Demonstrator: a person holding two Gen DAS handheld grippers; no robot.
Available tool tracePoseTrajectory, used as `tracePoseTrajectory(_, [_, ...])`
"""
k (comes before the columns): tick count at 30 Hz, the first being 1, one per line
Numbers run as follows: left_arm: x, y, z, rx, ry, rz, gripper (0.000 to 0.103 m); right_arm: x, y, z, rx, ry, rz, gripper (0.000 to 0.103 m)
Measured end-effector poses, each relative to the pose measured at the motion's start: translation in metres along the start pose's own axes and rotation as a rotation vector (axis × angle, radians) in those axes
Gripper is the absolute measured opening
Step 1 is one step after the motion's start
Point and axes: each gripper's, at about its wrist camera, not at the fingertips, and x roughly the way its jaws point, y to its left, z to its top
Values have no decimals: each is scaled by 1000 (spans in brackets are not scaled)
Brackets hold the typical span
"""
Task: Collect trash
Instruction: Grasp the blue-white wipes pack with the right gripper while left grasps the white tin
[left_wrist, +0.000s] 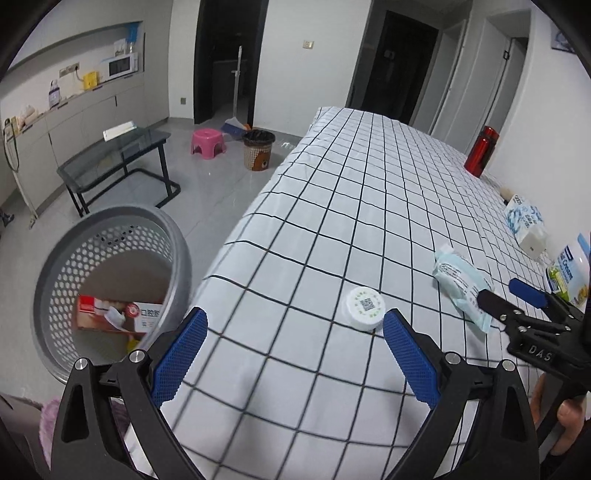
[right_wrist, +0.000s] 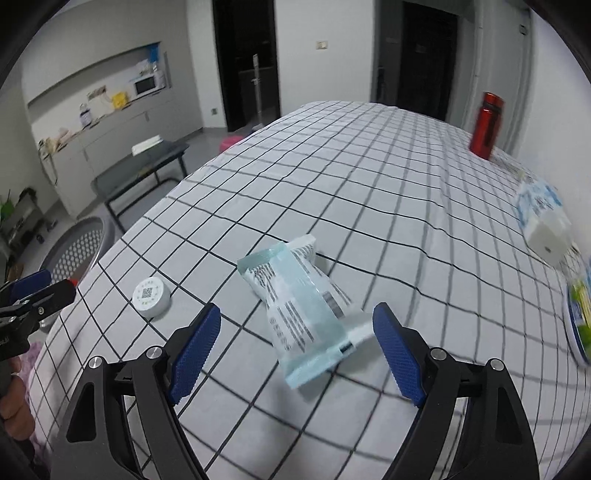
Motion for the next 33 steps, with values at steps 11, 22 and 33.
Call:
tracePoseTrajectory(11, [34, -21, -4, -8, 52, 34, 94, 33, -3, 13, -52, 62, 26, 81])
tracePoseTrajectory(22, [55, -37, -5, -6, 81, 39, 94, 47, -6, 9, -72, 81, 29, 81])
tracePoseTrajectory(33, [68, -47, -1, -6, 112, 37, 94, 54, -13, 10, -63, 88, 23, 81])
